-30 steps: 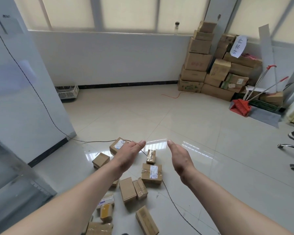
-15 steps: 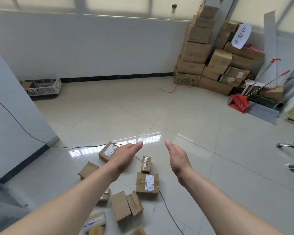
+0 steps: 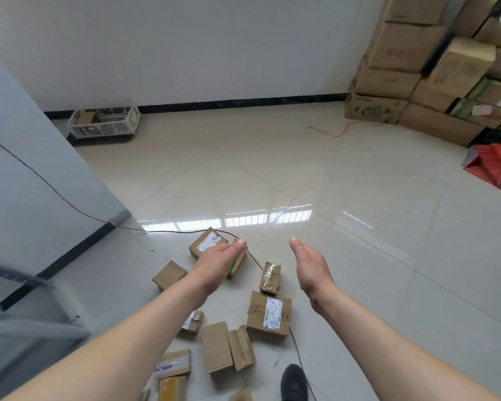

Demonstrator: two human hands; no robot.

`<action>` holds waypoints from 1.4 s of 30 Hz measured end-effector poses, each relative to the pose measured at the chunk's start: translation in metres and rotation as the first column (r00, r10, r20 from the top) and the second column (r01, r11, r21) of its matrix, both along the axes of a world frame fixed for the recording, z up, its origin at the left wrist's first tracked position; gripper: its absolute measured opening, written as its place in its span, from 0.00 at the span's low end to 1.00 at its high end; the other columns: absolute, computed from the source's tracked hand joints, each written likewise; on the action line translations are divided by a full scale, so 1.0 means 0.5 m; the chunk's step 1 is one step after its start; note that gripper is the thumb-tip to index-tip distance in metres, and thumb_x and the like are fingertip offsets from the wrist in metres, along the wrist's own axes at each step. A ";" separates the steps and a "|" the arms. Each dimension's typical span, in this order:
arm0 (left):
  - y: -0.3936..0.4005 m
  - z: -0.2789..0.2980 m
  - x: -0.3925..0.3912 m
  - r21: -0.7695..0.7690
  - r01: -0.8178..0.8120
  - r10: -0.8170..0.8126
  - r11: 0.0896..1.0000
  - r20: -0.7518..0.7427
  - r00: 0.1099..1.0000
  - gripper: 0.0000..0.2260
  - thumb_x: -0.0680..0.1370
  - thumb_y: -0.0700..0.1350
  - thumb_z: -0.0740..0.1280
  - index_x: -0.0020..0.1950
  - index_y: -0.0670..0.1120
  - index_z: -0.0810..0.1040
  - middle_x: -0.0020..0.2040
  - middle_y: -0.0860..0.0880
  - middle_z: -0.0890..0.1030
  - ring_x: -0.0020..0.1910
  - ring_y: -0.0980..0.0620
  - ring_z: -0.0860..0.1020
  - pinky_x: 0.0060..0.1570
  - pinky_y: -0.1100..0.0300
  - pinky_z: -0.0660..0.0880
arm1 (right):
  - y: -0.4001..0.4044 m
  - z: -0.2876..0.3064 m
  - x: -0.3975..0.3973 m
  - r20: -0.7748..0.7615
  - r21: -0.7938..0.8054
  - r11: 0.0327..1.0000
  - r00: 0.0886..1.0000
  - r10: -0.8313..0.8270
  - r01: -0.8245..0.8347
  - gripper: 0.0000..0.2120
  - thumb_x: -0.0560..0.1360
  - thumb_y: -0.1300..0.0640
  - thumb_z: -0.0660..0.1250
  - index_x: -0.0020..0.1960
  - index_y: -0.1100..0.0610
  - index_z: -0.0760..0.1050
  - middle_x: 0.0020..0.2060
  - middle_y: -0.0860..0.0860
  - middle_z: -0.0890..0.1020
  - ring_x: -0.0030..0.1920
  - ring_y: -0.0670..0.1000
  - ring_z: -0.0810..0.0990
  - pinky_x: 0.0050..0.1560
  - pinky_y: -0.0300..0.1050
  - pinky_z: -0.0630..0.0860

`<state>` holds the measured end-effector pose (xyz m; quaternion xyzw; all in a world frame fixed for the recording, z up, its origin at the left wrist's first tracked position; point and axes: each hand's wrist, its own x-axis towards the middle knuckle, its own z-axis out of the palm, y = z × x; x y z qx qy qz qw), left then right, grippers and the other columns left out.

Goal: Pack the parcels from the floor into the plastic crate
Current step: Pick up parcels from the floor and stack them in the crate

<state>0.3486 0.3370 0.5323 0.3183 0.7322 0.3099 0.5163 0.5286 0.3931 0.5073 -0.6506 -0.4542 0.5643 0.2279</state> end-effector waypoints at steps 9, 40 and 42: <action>0.084 -0.169 0.025 -0.177 -0.112 0.115 0.978 0.006 0.993 0.23 0.78 0.63 0.61 0.69 0.52 0.74 0.63 0.55 0.72 0.66 0.50 0.70 0.70 0.44 0.65 | 0.128 -0.187 0.050 0.082 -0.162 0.984 0.993 0.089 -0.075 0.23 0.84 0.44 0.57 0.69 0.59 0.75 0.65 0.54 0.78 0.59 0.52 0.72 0.62 0.48 0.67; 0.142 -1.343 0.054 -0.477 0.142 -0.111 0.867 0.093 0.989 0.30 0.75 0.68 0.60 0.67 0.49 0.77 0.63 0.51 0.79 0.62 0.48 0.76 0.57 0.56 0.67 | 0.065 -1.316 0.081 0.365 -0.403 0.910 0.929 0.064 0.096 0.15 0.80 0.41 0.61 0.63 0.46 0.71 0.55 0.41 0.81 0.58 0.52 0.79 0.65 0.50 0.73; 0.141 -1.367 0.059 -0.480 0.145 -0.092 0.865 0.132 0.987 0.36 0.66 0.74 0.60 0.65 0.51 0.78 0.60 0.53 0.81 0.60 0.49 0.78 0.62 0.53 0.71 | 0.056 -1.339 0.079 0.352 -0.403 0.911 0.934 0.064 0.090 0.14 0.77 0.39 0.61 0.57 0.45 0.73 0.50 0.41 0.83 0.54 0.51 0.82 0.63 0.55 0.76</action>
